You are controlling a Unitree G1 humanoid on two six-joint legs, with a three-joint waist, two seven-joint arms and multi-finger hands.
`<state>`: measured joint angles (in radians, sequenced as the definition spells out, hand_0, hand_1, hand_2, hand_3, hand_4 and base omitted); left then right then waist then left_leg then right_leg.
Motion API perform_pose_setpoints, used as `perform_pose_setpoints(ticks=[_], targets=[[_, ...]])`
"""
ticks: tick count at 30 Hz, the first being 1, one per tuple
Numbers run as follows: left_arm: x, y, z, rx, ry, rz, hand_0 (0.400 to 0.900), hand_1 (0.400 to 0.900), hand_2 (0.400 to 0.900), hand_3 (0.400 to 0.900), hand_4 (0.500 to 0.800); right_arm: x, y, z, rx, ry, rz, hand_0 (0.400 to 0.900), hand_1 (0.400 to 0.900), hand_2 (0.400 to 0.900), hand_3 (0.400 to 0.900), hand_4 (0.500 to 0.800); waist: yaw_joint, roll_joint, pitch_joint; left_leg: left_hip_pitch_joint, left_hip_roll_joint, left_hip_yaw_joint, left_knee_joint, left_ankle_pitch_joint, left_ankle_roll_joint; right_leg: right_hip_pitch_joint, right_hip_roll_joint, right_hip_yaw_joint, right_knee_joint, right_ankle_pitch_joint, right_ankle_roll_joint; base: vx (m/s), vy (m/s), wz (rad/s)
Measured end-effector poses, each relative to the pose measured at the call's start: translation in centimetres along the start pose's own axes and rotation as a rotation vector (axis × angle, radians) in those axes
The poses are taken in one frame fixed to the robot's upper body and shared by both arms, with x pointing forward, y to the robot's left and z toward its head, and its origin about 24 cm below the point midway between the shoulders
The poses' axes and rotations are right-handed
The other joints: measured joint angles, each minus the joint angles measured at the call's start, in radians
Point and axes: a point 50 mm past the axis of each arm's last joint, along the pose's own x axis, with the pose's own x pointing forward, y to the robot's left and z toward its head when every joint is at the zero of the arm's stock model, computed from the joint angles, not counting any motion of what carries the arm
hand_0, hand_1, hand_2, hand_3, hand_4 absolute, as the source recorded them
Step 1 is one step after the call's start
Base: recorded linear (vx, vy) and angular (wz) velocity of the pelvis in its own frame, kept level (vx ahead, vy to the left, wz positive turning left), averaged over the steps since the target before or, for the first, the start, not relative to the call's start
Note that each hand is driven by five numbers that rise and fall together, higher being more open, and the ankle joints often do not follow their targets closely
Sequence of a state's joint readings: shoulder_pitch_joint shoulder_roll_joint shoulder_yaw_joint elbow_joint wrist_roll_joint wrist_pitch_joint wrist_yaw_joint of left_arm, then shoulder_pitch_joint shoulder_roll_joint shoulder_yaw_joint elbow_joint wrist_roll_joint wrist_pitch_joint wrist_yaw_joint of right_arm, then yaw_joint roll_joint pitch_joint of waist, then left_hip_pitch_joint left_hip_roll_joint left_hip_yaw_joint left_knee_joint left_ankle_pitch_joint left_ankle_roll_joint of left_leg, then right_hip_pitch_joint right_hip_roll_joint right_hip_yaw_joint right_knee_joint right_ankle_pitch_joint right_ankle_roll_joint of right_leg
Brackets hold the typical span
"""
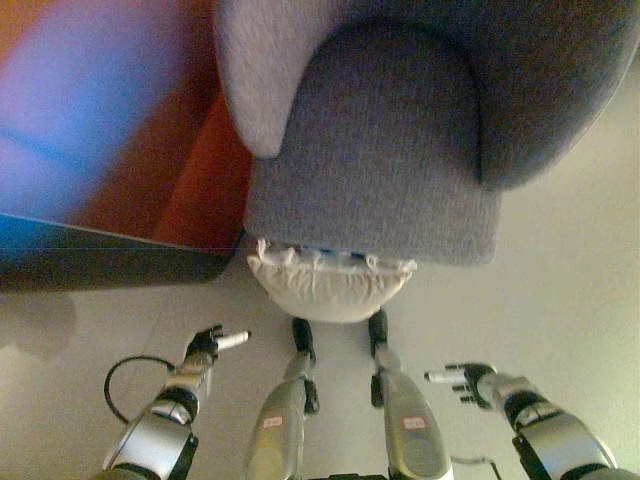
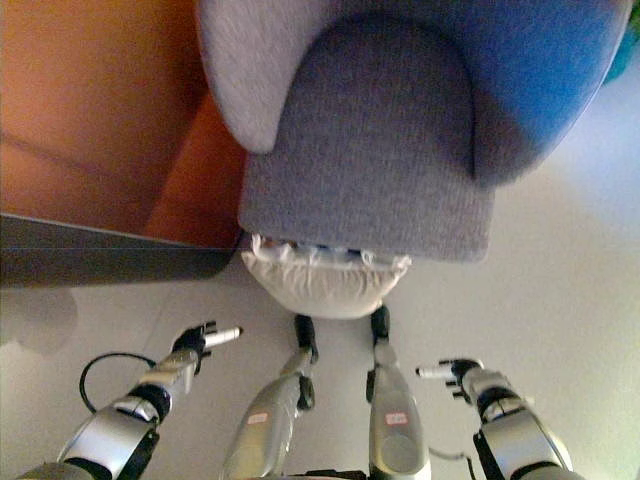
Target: Pick up the pillow and put it on the sofa.
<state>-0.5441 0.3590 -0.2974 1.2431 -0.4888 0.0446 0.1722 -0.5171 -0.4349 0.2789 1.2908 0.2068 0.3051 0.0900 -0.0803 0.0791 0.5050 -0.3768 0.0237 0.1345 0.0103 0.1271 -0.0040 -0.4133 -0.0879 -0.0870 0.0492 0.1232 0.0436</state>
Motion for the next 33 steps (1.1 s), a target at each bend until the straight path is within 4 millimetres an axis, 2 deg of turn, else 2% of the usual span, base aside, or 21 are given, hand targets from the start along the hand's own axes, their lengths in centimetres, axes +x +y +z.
perform_pose_setpoints(ticks=[4,11,15,22,30,33], targets=[[0.0,-0.7,2.7,-0.089,-0.072,-0.020,0.900,0.900,0.900,0.900,0.800,-0.4,-0.3,2.1,0.005,-0.051,-0.001,0.900,0.900,0.900,0.900,0.800,-0.001,-0.004,0.010,-0.070,-0.005,0.004,0.018,0.010,0.004,-0.098,-0.009,0.004,0.073,-0.017,-0.002,-0.10,-0.002,0.00],[-0.2,-0.9,6.0,-0.247,-0.179,-0.028,0.900,0.900,0.900,0.900,0.800,-1.0,-1.0,4.3,0.026,-0.095,-0.009,0.900,0.900,0.900,0.900,0.800,-0.004,-0.006,0.010,-0.239,-0.011,-0.005,0.093,0.015,0.003,-0.308,-0.026,0.014,0.237,-0.064,-0.006,-0.06,-0.016,0.01],[-0.3,-1.1,7.1,-0.337,-0.187,-0.031,0.900,0.900,0.900,0.900,0.800,-1.5,-1.2,6.0,0.044,-0.121,-0.006,0.900,0.900,0.900,0.900,0.800,-0.031,-0.009,0.011,-0.327,-0.010,-0.012,0.133,0.019,0.003,-0.396,-0.027,0.022,0.281,-0.066,-0.010,0.00,0.000,0.00],[-0.9,-1.3,11.5,-0.441,-0.275,-0.066,0.900,0.900,0.900,0.900,0.800,-2.3,-1.5,8.3,0.063,-0.155,-0.006,0.900,0.900,0.900,0.900,0.800,-0.053,-0.014,0.013,-0.460,-0.004,-0.023,0.229,0.004,0.001,-0.513,-0.025,0.031,0.356,-0.071,-0.020,0.00,-0.015,0.00],[-2.2,-1.0,16.6,-0.497,-0.380,-0.088,0.900,0.900,0.900,0.900,0.800,-2.8,-1.5,9.6,0.093,-0.162,0.006,0.900,0.900,0.900,0.900,0.800,-0.066,-0.024,0.012,-0.563,0.017,-0.032,0.329,-0.017,-0.001,-0.599,-0.008,0.053,0.413,-0.077,-0.028,0.03,-0.036,-0.05],[-2.4,-0.7,17.4,-0.514,-0.388,-0.064,0.900,0.900,0.900,0.900,0.800,-3.1,-1.6,10.2,0.105,-0.173,0.012,0.900,0.900,0.900,0.900,0.800,-0.083,-0.027,0.012,-0.580,0.020,-0.031,0.339,-0.017,-0.001,-0.614,0.003,0.060,0.413,-0.073,-0.029,0.05,-0.025,-0.07]])
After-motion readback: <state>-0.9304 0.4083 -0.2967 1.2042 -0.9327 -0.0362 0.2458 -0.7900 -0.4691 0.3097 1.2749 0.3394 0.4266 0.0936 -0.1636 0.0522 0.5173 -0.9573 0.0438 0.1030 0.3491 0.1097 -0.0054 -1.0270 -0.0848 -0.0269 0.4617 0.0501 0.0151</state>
